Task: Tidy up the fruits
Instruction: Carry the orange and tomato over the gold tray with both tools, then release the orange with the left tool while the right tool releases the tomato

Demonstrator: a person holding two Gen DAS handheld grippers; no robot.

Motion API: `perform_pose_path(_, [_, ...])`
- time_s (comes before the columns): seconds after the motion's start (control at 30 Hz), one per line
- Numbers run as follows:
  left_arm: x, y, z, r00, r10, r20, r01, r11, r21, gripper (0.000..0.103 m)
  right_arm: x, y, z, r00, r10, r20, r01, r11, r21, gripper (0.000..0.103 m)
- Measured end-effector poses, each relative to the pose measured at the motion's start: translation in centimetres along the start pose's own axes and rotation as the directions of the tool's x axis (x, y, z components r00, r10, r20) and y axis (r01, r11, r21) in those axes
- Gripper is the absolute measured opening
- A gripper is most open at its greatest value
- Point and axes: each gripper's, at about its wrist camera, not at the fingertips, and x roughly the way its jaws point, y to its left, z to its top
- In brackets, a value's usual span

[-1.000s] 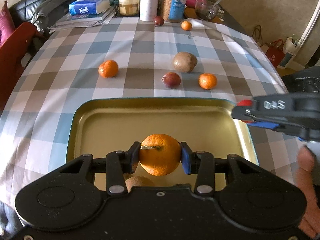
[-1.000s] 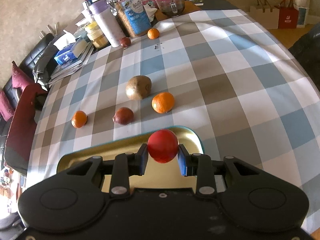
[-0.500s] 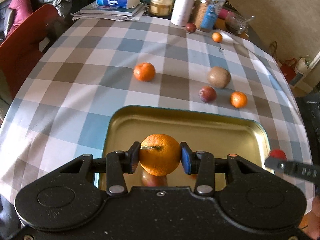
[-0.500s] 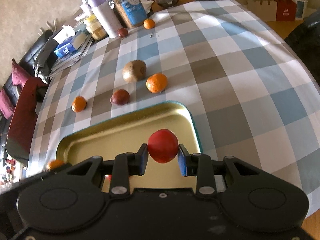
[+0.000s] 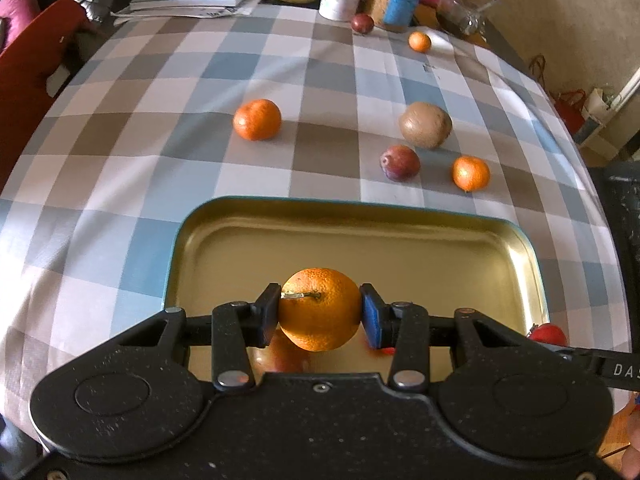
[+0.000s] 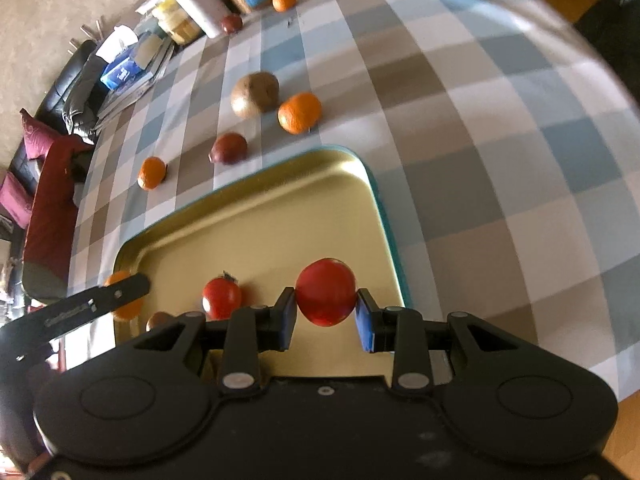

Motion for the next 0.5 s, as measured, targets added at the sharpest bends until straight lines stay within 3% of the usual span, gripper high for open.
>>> perform_pose_path(0.5, [-0.31,-0.54,-0.27,0.999,0.035,0.013,-0.035,0.999,0.017,0.05,0.06,0.03,-0.32,1.0,0.015,-0.026,-0.016,1.0,-0.025,0.034])
